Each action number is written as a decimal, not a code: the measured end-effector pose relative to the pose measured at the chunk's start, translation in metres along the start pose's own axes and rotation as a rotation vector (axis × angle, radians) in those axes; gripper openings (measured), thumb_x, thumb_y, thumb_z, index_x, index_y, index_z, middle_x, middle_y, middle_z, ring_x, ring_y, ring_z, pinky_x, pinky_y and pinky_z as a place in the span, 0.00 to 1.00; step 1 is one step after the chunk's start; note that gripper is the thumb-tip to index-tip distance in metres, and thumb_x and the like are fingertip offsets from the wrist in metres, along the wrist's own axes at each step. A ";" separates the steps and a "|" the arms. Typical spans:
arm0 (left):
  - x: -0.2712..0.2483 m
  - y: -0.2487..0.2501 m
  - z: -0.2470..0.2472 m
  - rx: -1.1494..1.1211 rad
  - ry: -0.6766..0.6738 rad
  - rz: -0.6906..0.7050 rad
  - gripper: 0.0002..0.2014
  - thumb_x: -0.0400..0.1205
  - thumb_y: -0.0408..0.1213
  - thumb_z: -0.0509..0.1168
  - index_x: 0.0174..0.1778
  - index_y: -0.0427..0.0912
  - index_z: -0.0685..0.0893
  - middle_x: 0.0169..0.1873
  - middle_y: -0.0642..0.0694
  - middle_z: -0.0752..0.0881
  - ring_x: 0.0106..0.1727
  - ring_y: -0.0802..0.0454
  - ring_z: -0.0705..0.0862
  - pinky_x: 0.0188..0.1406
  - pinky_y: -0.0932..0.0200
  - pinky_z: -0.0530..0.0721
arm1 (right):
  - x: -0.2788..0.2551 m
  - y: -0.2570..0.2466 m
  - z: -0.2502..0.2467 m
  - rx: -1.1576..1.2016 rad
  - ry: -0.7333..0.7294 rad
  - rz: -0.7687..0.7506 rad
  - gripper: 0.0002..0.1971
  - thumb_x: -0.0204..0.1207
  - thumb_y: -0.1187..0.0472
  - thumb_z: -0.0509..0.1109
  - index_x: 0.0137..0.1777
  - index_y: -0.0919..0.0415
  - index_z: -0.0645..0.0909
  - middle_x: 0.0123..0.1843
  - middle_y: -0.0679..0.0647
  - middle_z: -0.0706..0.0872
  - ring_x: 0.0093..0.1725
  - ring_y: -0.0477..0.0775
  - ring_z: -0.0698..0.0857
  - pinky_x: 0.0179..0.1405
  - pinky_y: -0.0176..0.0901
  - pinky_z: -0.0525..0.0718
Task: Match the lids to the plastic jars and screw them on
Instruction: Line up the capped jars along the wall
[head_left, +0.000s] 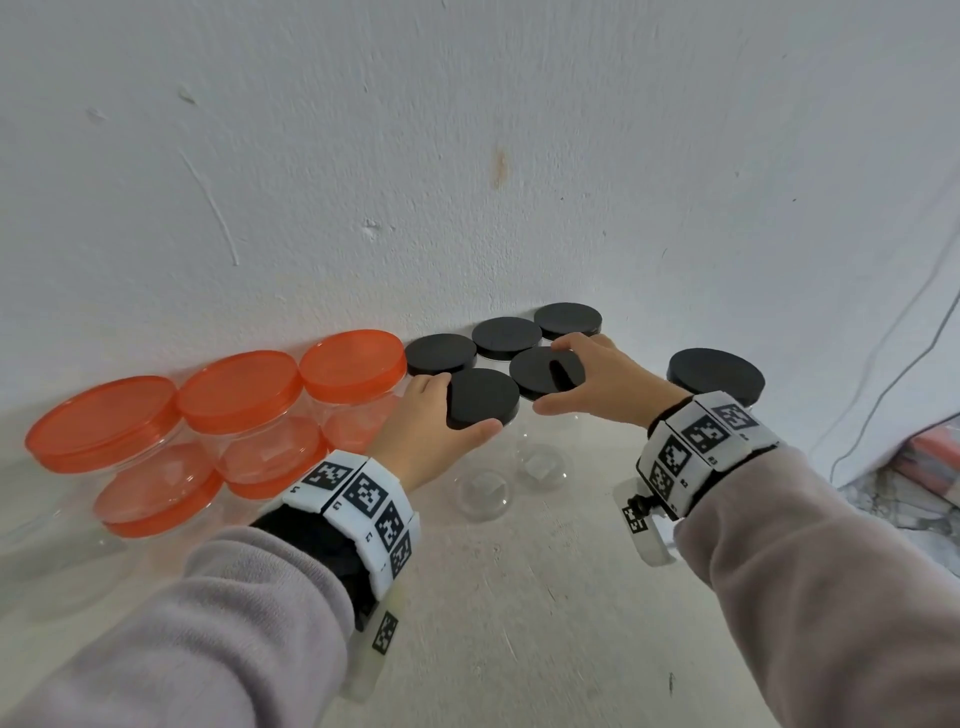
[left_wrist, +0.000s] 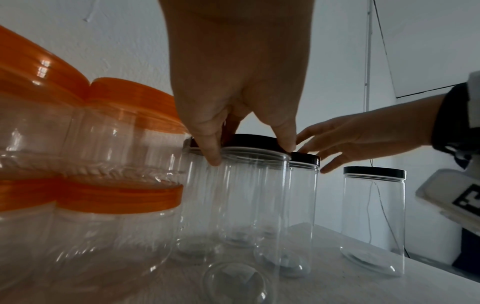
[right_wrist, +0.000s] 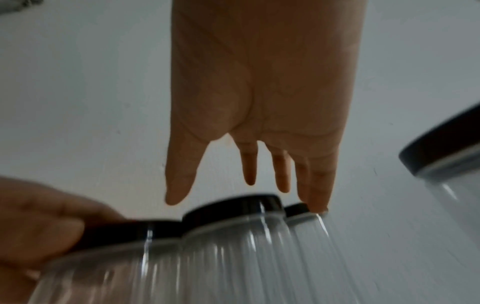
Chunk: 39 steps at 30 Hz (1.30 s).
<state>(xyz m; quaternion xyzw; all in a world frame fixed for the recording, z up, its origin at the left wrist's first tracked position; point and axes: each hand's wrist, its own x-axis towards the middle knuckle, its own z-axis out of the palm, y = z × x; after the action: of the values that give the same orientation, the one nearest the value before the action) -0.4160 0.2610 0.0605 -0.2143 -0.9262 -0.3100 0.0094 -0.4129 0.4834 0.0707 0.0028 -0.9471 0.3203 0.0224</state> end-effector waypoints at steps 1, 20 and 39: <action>0.000 0.000 0.000 0.000 -0.001 -0.003 0.32 0.77 0.55 0.69 0.73 0.43 0.71 0.69 0.46 0.73 0.68 0.51 0.74 0.68 0.49 0.76 | -0.003 -0.001 -0.005 -0.011 0.016 0.002 0.39 0.68 0.45 0.78 0.76 0.51 0.65 0.69 0.51 0.67 0.64 0.51 0.72 0.58 0.41 0.73; 0.000 0.000 0.003 -0.061 0.005 -0.036 0.31 0.78 0.51 0.70 0.73 0.41 0.71 0.69 0.45 0.73 0.68 0.49 0.74 0.68 0.48 0.76 | -0.023 0.052 -0.062 -0.190 0.174 0.517 0.30 0.67 0.53 0.79 0.65 0.57 0.69 0.59 0.61 0.66 0.60 0.69 0.74 0.59 0.63 0.80; -0.001 0.000 0.008 -0.095 0.034 -0.064 0.29 0.77 0.50 0.71 0.71 0.41 0.72 0.67 0.44 0.73 0.65 0.49 0.74 0.66 0.49 0.77 | 0.013 0.036 -0.031 -0.043 0.110 0.221 0.34 0.67 0.60 0.80 0.72 0.55 0.69 0.61 0.56 0.66 0.53 0.57 0.75 0.50 0.44 0.72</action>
<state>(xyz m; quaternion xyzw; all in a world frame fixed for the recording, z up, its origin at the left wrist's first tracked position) -0.4144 0.2648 0.0541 -0.1794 -0.9166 -0.3572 0.0048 -0.4255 0.5306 0.0741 -0.1198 -0.9456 0.2999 0.0386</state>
